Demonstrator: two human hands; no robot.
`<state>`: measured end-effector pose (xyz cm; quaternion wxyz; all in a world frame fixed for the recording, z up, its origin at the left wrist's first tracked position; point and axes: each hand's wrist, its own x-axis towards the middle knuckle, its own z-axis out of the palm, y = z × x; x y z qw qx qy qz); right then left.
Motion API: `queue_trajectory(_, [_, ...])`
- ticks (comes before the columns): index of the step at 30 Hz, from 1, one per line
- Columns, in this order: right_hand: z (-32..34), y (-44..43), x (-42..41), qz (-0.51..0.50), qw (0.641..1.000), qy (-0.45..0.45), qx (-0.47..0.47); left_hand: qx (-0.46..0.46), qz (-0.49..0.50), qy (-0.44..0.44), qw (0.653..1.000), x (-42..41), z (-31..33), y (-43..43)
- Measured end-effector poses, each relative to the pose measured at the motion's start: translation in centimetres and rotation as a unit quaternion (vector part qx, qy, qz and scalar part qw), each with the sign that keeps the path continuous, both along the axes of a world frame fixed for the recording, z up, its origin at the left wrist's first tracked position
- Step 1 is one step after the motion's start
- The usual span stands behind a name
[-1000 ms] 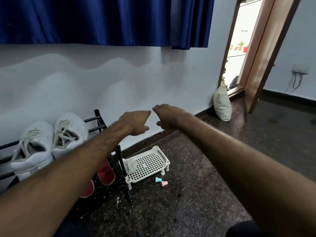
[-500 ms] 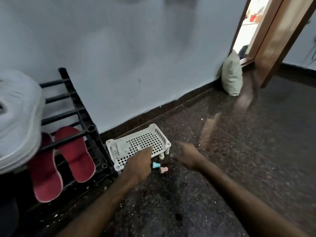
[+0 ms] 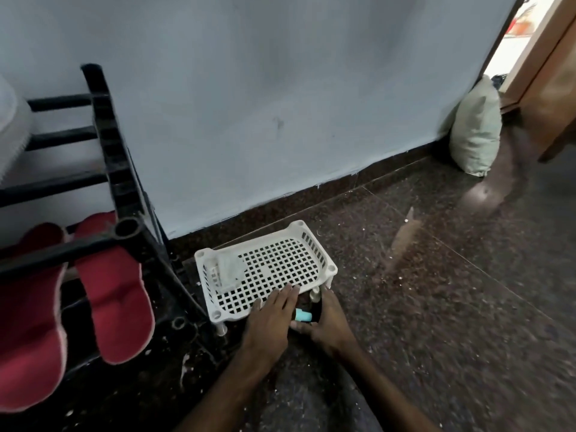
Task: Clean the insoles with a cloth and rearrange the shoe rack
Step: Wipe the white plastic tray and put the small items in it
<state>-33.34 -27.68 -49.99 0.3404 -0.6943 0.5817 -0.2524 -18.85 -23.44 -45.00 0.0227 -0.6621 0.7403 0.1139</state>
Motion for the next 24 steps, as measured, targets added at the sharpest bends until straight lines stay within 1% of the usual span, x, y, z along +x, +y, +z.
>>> queue_trajectory(3, [0.6, -0.3, 0.7, -0.013, 1.0, 0.003, -0.001, -0.007, 0.005, 0.018, 1.0, 0.4, -0.2, -0.3])
queue_trajectory(8, [0.4, 0.3, 1.9, -0.038, 0.998, 0.042, -0.028, 0.001, 0.011, 0.041, 0.999, 0.3, -0.4, -0.4])
queue_trajectory(12, [-0.1, 1.4, 3.2, -0.058, 0.985, 0.126, -0.1, 0.007, 0.007, 0.06, 0.998, 0.5, -0.1, -0.5])
queue_trajectory(14, [0.0, 2.3, 3.6, -0.068, 0.975, 0.186, -0.103, 0.014, 0.005, 0.076, 0.997, 0.7, 0.2, -0.4])
queue_trajectory(17, [-0.4, 3.4, 3.5, -0.057, 0.961, 0.25, -0.099, 0.024, -0.005, 0.097, 0.995, 0.9, 0.6, -0.1])
queue_trajectory(24, [-2.8, 5.7, 1.1, -0.003, 0.945, 0.277, -0.171, 0.02, -0.026, 0.116, 0.993, 0.8, 0.4, 1.1])
